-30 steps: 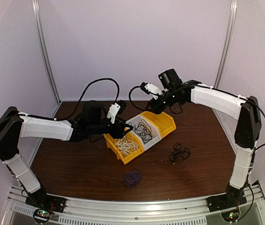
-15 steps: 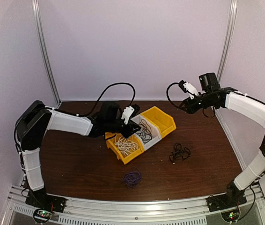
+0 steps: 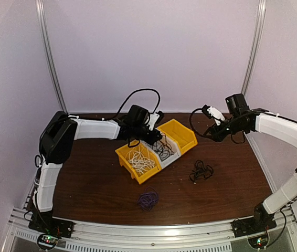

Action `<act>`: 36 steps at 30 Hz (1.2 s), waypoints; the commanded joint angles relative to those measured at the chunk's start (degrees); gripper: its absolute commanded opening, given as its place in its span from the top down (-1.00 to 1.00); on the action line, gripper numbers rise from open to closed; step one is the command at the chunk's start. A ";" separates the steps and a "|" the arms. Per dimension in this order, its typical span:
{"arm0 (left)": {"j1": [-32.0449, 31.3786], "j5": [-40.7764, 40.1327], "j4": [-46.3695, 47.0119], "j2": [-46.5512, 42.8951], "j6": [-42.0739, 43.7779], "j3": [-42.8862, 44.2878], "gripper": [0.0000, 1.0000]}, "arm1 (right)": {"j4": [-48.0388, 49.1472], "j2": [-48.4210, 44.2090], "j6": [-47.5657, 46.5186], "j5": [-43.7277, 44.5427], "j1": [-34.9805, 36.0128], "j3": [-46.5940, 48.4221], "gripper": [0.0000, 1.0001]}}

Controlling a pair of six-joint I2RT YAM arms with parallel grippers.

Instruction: Untangle the cables

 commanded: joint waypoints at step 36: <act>-7.23 -6.55 10.37 -30.17 3.21 -25.74 -0.40 | -6.37 11.00 -6.27 -9.42 1.07 -1.72 1.00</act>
